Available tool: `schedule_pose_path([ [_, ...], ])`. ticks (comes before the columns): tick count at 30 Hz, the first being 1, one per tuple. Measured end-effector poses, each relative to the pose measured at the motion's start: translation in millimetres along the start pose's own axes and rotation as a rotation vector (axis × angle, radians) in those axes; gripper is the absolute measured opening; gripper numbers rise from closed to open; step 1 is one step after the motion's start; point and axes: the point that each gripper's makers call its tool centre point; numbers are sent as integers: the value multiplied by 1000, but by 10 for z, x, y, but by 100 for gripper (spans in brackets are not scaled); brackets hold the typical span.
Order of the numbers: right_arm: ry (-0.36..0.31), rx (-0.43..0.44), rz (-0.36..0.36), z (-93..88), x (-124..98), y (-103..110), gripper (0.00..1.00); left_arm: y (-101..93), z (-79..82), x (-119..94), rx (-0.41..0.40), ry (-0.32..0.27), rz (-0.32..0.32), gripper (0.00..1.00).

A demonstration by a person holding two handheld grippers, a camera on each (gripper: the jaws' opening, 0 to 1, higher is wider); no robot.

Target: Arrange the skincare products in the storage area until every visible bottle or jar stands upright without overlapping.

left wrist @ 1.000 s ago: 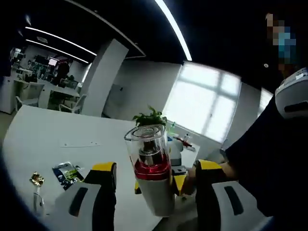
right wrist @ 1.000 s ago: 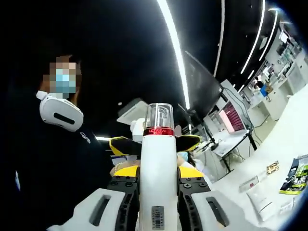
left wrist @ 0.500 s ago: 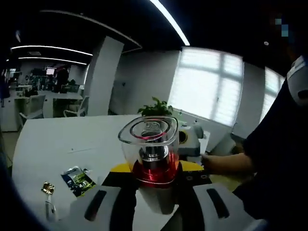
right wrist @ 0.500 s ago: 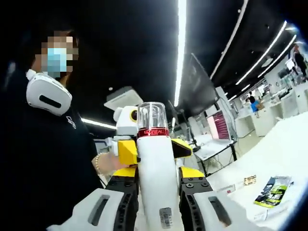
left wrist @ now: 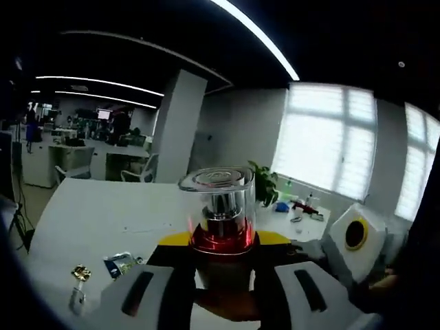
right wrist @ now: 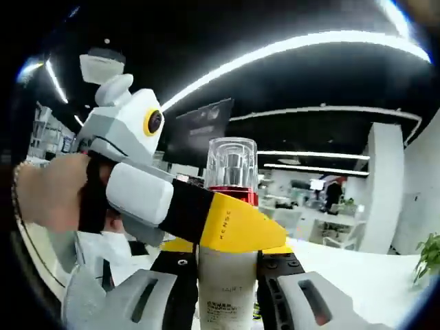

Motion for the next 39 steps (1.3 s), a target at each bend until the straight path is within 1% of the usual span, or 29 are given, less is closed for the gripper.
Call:
schedule_pose_path([
  [1, 16, -10, -13, -17, 3, -48, 25, -20, 16, 10, 18, -6, 9, 27],
  [2, 30, 3, -16, -32, 12, -69, 25, -39, 44, 31, 72, -16, 22, 27],
  [3, 24, 24, -13, -29, 20, -85, 25, -54, 44, 36, 78, -15, 34, 27],
  [4, 23, 14, -15, -42, 31, -110, 24, -82, 68, 54, 123, -11, 42, 27],
  [5, 23, 13, -22, -28, 25, -115, 24, -104, 78, 63, 141, -13, 47, 27],
  [6, 20, 14, -14, -28, 23, -142, 24, -119, 86, 65, 159, -15, 58, 27],
  [7, 9, 24, 16, -35, 39, -157, 23, -131, 86, 61, 170, -12, 59, 27],
  [10, 9, 94, 81, -67, 38, -158, 22, -175, 77, 54, 209, -12, 47, 26],
  [11, 7, 109, 93, -40, 3, -139, 22, -178, 85, 59, 208, -16, 41, 26],
  [12, -14, 172, 108, 11, -46, -117, 22, -194, 94, 67, 206, -22, 26, 26],
  [13, -14, 204, 109, 1, -59, -135, 22, -222, 78, 75, 201, -13, 10, 26],
  [15, -29, 270, 136, 8, -85, -127, 21, -255, 86, 85, 225, -23, -10, 26],
  [16, -35, 297, 141, 20, -99, -123, 21, -297, 90, 89, 240, -27, -40, 26],
  [17, -43, 292, 153, 29, -122, -126, 21, -302, 88, 88, 231, -26, -45, 26],
  [20, -51, 308, 189, 7, -139, -178, 21, -366, 85, 81, 232, -22, -112, 27],
  [22, -57, 325, 227, 4, -164, -170, 21, -427, 80, 69, 257, -17, -175, 28],
  [23, -62, 348, 262, 17, -186, -139, 21, -440, 86, 58, 260, -16, -197, 28],
  [24, -64, 368, 278, 19, -198, -134, 21, -477, 95, 32, 261, -12, -246, 28],
  [25, -69, 380, 302, 28, -214, -118, 21, -493, 99, 17, 249, -7, -277, 29],
  [26, -75, 404, 336, 34, -244, -103, 21, -519, 114, -28, 250, -1, -336, 29],
  [27, -83, 410, 361, 57, -280, -51, 21, -534, 141, -57, 247, -10, -371, 29],
  [29, -89, 435, 452, 81, -356, 46, 21, -568, 204, -146, 248, -22, -459, 28],
  [30, -89, 447, 509, 89, -403, 93, 21, -563, 209, -169, 230, -12, -488, 28],
  [31, -88, 459, 541, 101, -434, 119, 21, -594, 225, -201, 216, -11, -533, 28],
  [32, -81, 468, 595, 108, -482, 164, 21, -605, 282, -260, 176, -15, -578, 28],
  [34, -80, 478, 637, 123, -518, 193, 21, -611, 360, -331, 124, -18, -637, 29],
  [35, -84, 490, 675, 135, -531, 180, 21, -608, 388, -350, 115, -24, -654, 31],
  [37, -91, 513, 711, 171, -547, 198, 21, -572, 401, -356, 115, -10, -665, 33],
  [39, -104, 526, 739, 216, -545, 205, 21, -602, 377, -378, 124, 9, -699, 34],
])
Point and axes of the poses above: the point that each gripper's makers call its tool centre point, and the gripper's own axes: x roughly forward along the fingers, y roughly to its left, z roughly out of its top, and after that the axes turned 2 degrees about -y, right-handed
